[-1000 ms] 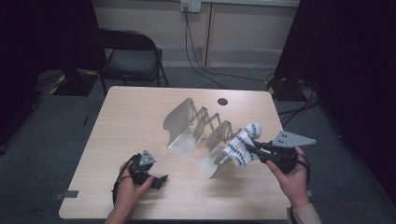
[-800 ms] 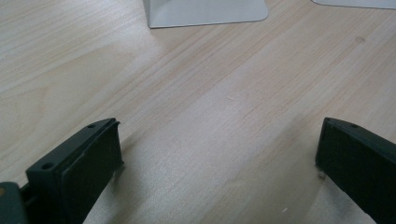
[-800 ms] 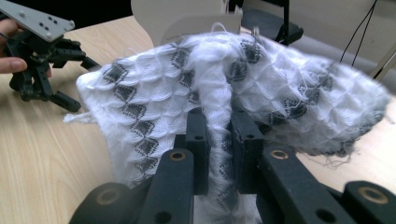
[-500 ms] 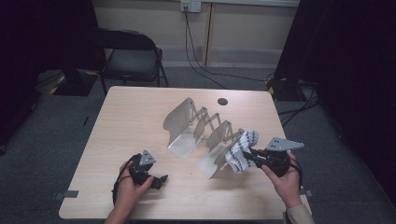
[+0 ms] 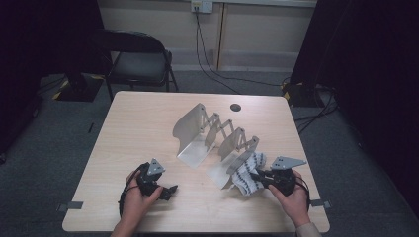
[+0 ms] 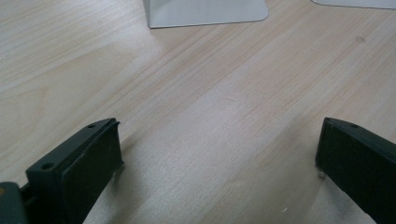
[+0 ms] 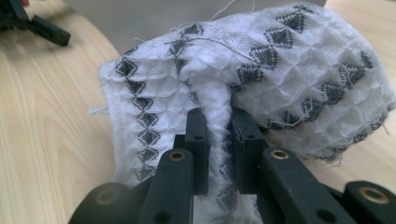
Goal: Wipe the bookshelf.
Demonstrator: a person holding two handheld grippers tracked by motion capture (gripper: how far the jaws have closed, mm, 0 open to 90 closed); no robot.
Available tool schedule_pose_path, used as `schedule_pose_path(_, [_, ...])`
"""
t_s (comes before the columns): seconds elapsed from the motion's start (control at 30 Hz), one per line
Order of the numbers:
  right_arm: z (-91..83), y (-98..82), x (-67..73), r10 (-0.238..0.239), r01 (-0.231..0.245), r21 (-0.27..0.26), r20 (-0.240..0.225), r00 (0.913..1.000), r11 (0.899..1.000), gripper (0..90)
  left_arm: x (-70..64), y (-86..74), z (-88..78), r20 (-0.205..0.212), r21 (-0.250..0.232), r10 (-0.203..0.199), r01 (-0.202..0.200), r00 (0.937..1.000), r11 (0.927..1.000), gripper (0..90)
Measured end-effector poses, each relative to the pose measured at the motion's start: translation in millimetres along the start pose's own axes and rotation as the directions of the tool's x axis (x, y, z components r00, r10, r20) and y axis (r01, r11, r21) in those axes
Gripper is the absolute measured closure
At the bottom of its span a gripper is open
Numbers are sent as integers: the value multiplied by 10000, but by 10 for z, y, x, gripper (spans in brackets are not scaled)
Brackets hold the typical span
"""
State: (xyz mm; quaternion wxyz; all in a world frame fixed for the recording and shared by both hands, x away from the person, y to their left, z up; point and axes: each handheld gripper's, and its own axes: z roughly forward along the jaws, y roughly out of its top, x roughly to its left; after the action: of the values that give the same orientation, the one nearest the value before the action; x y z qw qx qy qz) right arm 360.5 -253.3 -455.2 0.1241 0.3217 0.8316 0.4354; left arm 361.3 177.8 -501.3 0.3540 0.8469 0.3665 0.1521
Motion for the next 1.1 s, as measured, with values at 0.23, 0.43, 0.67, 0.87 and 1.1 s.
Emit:
schedule_pose_path(0.23, [112, -115, 49, 86, -80, 388, -159, 9998, 9992, 798, -1, 0, 0, 4, 0, -9, 9, 10000, 10000, 0])
schedule_pose_path(0.43, [164, -147, 82, 38, -24, 712, -205, 9998, 9975, 798, 0, 0, 0, -1, -1, 0, 0, 10000, 10000, 0])
schedule_pose_path(0.67, [192, -207, 108, 77, -61, 900, -172, 9998, 9959, 793, -3, -1, 1, 17, -10, -26, 26, 10000, 10000, 0])
schedule_pose_path(0.87, [120, -200, 121, 152, -136, 701, -219, 9996, 9974, 796, -3, -1, 1, 22, -7, -23, 23, 10000, 10000, 0])
schedule_pose_path(1.1, [-188, -7, 186, -133, 131, -293, -51, 9999, 9995, 799, -3, 0, 3, 29, -19, -20, 20, 10000, 10000, 0])
